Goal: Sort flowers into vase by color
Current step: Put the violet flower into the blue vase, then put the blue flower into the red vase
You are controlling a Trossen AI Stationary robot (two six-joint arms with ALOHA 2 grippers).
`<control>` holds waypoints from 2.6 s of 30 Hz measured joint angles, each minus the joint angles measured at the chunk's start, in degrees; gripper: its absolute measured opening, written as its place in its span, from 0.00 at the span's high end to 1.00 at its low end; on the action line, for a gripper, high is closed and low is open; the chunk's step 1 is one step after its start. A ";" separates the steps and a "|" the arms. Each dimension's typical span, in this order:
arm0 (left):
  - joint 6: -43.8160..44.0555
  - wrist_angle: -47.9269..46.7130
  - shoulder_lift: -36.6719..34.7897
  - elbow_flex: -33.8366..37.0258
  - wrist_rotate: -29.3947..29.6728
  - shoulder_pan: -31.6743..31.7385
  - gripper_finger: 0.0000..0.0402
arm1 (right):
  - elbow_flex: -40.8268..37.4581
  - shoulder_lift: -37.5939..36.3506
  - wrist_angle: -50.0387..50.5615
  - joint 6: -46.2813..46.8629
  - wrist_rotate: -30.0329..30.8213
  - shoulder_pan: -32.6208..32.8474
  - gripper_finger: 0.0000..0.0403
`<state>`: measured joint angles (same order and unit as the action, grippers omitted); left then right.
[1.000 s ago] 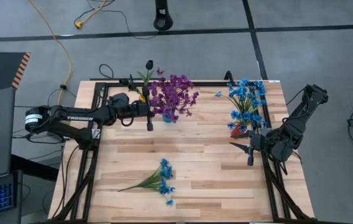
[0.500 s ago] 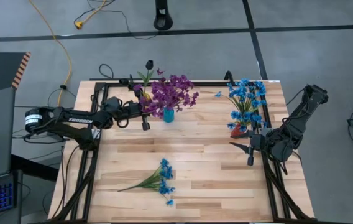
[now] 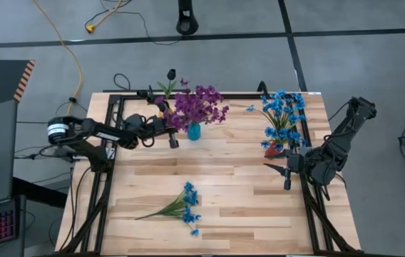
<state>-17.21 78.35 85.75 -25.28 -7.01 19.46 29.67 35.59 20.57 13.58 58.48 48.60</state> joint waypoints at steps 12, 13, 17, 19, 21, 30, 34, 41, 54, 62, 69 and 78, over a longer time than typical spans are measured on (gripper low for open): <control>7.87 -1.18 3.44 -0.04 11.71 0.13 1.00 | 0.00 0.00 0.03 0.00 -0.02 0.00 0.66; 8.71 -1.81 3.44 -0.04 12.53 0.13 1.00 | 0.00 0.02 0.05 0.00 -0.04 0.00 0.66; 10.31 -4.80 3.43 -0.07 13.43 0.13 0.98 | 0.00 0.00 0.05 0.00 -0.07 0.00 0.66; 10.38 -6.74 3.42 -0.07 13.44 0.13 0.96 | 0.00 0.02 0.05 0.00 -0.07 0.00 0.66; 10.39 -8.11 3.44 -0.07 13.47 0.13 0.93 | 0.00 0.00 0.05 0.00 -0.07 0.00 0.66; 16.66 -9.65 3.44 -0.07 14.96 0.11 0.82 | 0.00 0.01 0.05 0.00 -0.09 0.00 0.66; 19.10 -10.66 3.44 -0.07 15.31 0.11 0.72 | 0.00 0.02 0.05 0.00 -0.09 0.00 0.66; 20.77 -14.22 3.42 -0.07 14.22 -0.28 0.51 | 0.00 0.02 0.03 0.00 -0.11 0.00 0.66; 15.38 -15.35 3.40 -0.07 12.86 -0.28 0.33 | 0.00 0.00 0.03 0.00 -0.11 0.00 0.66; 14.86 -23.81 -0.27 -0.07 13.73 -1.07 0.33 | 0.00 0.02 0.03 0.00 -0.13 0.00 0.66; 14.90 -37.82 -8.60 -0.07 13.73 -2.64 0.33 | 0.00 0.00 0.03 0.00 -0.13 0.00 0.66; 15.08 -56.15 -19.95 -0.07 13.71 -5.29 0.33 | 0.00 0.01 0.03 0.00 -0.15 0.01 0.66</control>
<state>-2.13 22.20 65.79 -25.34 6.70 14.18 29.67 35.61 20.60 13.58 58.33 48.61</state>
